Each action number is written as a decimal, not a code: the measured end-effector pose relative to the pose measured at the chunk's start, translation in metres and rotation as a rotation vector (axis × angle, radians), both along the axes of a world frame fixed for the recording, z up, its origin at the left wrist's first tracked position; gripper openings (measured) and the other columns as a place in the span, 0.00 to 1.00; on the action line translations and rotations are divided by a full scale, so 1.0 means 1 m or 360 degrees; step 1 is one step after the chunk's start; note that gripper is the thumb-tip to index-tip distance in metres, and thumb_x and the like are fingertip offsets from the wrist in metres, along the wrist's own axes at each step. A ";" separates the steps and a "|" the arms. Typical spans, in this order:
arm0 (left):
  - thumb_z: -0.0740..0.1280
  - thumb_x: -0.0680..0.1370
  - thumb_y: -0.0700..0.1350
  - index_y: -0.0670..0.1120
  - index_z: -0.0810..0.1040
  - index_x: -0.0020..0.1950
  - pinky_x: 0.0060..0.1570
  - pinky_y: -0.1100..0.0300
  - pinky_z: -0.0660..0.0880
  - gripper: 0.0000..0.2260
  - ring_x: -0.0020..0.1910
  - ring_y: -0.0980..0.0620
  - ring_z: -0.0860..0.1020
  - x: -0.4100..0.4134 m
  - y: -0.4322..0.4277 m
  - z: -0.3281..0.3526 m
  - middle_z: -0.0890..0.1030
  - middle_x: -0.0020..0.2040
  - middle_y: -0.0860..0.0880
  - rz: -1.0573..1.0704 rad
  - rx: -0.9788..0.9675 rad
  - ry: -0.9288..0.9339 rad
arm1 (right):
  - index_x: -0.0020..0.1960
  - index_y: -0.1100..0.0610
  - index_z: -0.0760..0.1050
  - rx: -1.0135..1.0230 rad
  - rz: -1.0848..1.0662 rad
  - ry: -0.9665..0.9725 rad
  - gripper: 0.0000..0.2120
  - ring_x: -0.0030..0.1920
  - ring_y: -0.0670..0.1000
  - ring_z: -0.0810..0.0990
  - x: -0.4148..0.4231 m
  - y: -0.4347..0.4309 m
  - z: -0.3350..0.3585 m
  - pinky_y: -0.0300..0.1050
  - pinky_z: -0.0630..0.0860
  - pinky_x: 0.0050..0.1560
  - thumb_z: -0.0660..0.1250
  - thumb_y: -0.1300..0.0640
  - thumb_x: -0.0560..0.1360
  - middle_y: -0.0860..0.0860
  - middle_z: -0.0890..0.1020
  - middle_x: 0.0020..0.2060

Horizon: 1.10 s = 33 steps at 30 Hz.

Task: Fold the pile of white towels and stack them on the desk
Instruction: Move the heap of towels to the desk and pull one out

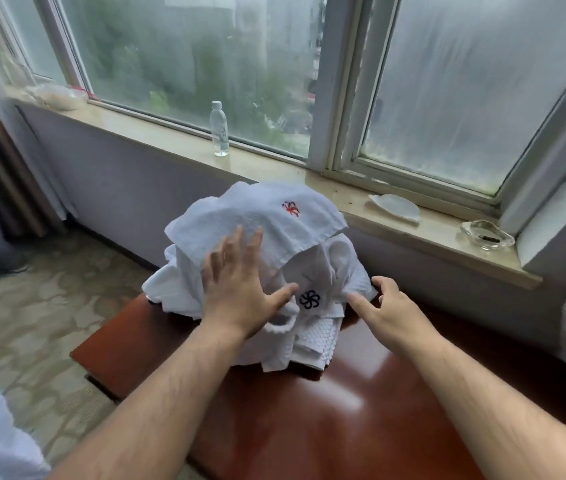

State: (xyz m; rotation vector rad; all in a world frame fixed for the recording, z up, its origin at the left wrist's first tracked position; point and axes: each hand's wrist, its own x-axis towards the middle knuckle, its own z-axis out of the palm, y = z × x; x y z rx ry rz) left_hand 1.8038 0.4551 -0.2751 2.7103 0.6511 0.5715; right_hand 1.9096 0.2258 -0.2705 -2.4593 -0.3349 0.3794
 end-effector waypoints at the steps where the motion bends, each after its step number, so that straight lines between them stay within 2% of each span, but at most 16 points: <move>1: 0.59 0.70 0.76 0.58 0.47 0.81 0.77 0.43 0.44 0.45 0.78 0.47 0.47 0.013 0.015 0.000 0.49 0.82 0.49 0.0034 0.0004 -0.0054 | 0.79 0.49 0.58 0.0072 -0.0026 0.0043 0.39 0.68 0.54 0.74 0.014 0.016 -0.002 0.48 0.71 0.57 0.62 0.31 0.76 0.54 0.72 0.72; 3: 0.53 0.71 0.77 0.60 0.51 0.81 0.77 0.43 0.44 0.42 0.78 0.49 0.48 0.037 0.042 0.000 0.52 0.82 0.50 0.0138 -0.0127 -0.0175 | 0.81 0.49 0.54 0.0287 -0.0113 0.0183 0.43 0.73 0.55 0.69 0.037 0.050 -0.005 0.48 0.71 0.59 0.64 0.30 0.74 0.54 0.66 0.77; 4: 0.51 0.70 0.79 0.62 0.51 0.80 0.77 0.41 0.44 0.42 0.78 0.49 0.48 0.048 0.054 -0.001 0.51 0.82 0.51 0.0202 -0.0252 -0.0202 | 0.81 0.47 0.51 0.0398 -0.0171 0.0265 0.47 0.76 0.57 0.65 0.047 0.066 -0.006 0.51 0.71 0.63 0.65 0.27 0.72 0.54 0.62 0.79; 6: 0.51 0.64 0.84 0.66 0.45 0.79 0.75 0.38 0.46 0.47 0.79 0.47 0.45 0.068 0.076 -0.003 0.48 0.82 0.53 0.0314 -0.0536 -0.0094 | 0.81 0.41 0.45 0.0561 -0.0275 0.0427 0.55 0.78 0.60 0.60 0.067 0.096 -0.007 0.63 0.67 0.72 0.66 0.22 0.65 0.52 0.56 0.81; 7: 0.52 0.60 0.86 0.68 0.42 0.78 0.75 0.36 0.47 0.51 0.80 0.45 0.44 0.078 0.086 -0.003 0.46 0.82 0.53 0.0343 -0.0665 0.0015 | 0.81 0.39 0.43 0.0614 -0.0307 0.0502 0.58 0.78 0.61 0.60 0.076 0.108 -0.007 0.67 0.65 0.73 0.67 0.20 0.61 0.52 0.55 0.81; 9: 0.56 0.54 0.87 0.70 0.39 0.77 0.74 0.36 0.50 0.56 0.80 0.44 0.44 0.094 0.102 -0.003 0.45 0.82 0.53 0.0319 -0.0837 0.0220 | 0.80 0.37 0.45 0.0719 -0.0353 0.0631 0.62 0.76 0.62 0.63 0.092 0.128 -0.009 0.70 0.68 0.69 0.68 0.18 0.55 0.51 0.59 0.80; 12: 0.55 0.50 0.88 0.69 0.47 0.77 0.72 0.38 0.57 0.58 0.77 0.42 0.51 0.110 0.119 -0.005 0.54 0.78 0.54 0.0228 -0.0823 0.0398 | 0.75 0.41 0.62 0.0822 -0.0426 0.0846 0.62 0.64 0.59 0.77 0.112 0.150 -0.018 0.62 0.77 0.57 0.74 0.19 0.47 0.49 0.76 0.67; 14: 0.54 0.49 0.89 0.68 0.55 0.74 0.70 0.40 0.62 0.56 0.72 0.47 0.54 0.113 0.121 -0.009 0.59 0.74 0.55 0.0209 -0.0742 0.0415 | 0.71 0.48 0.69 0.0678 -0.0424 0.1010 0.61 0.58 0.58 0.80 0.117 0.158 -0.027 0.59 0.78 0.59 0.73 0.18 0.46 0.51 0.81 0.60; 16: 0.54 0.51 0.89 0.68 0.59 0.71 0.66 0.41 0.65 0.52 0.68 0.51 0.55 0.111 0.116 -0.015 0.61 0.69 0.57 0.0193 -0.0643 0.0396 | 0.69 0.51 0.71 0.0590 -0.0437 0.1038 0.62 0.58 0.57 0.80 0.119 0.157 -0.039 0.59 0.77 0.62 0.72 0.16 0.45 0.51 0.82 0.59; 19: 0.53 0.54 0.89 0.66 0.64 0.65 0.63 0.40 0.67 0.46 0.66 0.51 0.58 0.103 0.102 -0.021 0.64 0.64 0.57 0.0209 -0.0483 0.0372 | 0.62 0.47 0.74 0.0727 -0.0456 0.0942 0.52 0.54 0.52 0.81 0.114 0.146 -0.049 0.53 0.80 0.57 0.74 0.18 0.46 0.46 0.83 0.53; 22: 0.52 0.57 0.88 0.62 0.67 0.60 0.61 0.40 0.63 0.42 0.64 0.50 0.60 0.093 0.088 -0.018 0.65 0.59 0.56 0.0262 -0.0389 0.0378 | 0.56 0.46 0.78 0.0915 -0.0440 0.0906 0.41 0.54 0.51 0.83 0.107 0.131 -0.053 0.54 0.80 0.60 0.77 0.23 0.51 0.45 0.86 0.50; 26: 0.53 0.60 0.87 0.60 0.71 0.56 0.59 0.40 0.63 0.38 0.62 0.49 0.62 0.073 0.061 -0.007 0.67 0.56 0.56 0.0251 -0.0356 0.0394 | 0.59 0.51 0.81 0.1163 -0.0388 0.0912 0.30 0.50 0.50 0.87 0.090 0.105 -0.049 0.45 0.83 0.49 0.80 0.37 0.63 0.47 0.88 0.49; 28: 0.52 0.61 0.87 0.60 0.72 0.53 0.59 0.41 0.65 0.37 0.61 0.50 0.62 0.065 0.044 0.001 0.67 0.55 0.56 0.0227 -0.0363 0.0372 | 0.59 0.51 0.82 0.1347 -0.0358 0.0874 0.23 0.51 0.51 0.87 0.080 0.086 -0.046 0.49 0.83 0.50 0.81 0.44 0.67 0.51 0.87 0.51; 30: 0.52 0.61 0.87 0.59 0.72 0.51 0.58 0.43 0.67 0.37 0.60 0.51 0.62 0.059 0.020 0.009 0.67 0.53 0.57 0.0200 -0.0365 0.0343 | 0.57 0.54 0.83 0.1490 -0.0384 0.0800 0.20 0.52 0.55 0.87 0.072 0.063 -0.042 0.54 0.82 0.53 0.80 0.49 0.68 0.55 0.87 0.51; 33: 0.53 0.61 0.87 0.59 0.73 0.51 0.58 0.43 0.69 0.37 0.58 0.52 0.63 0.054 -0.024 0.018 0.67 0.52 0.58 0.0131 -0.0383 0.0301 | 0.57 0.60 0.83 0.1620 -0.0398 0.0691 0.21 0.52 0.60 0.86 0.064 0.018 -0.034 0.52 0.83 0.48 0.78 0.51 0.67 0.58 0.87 0.51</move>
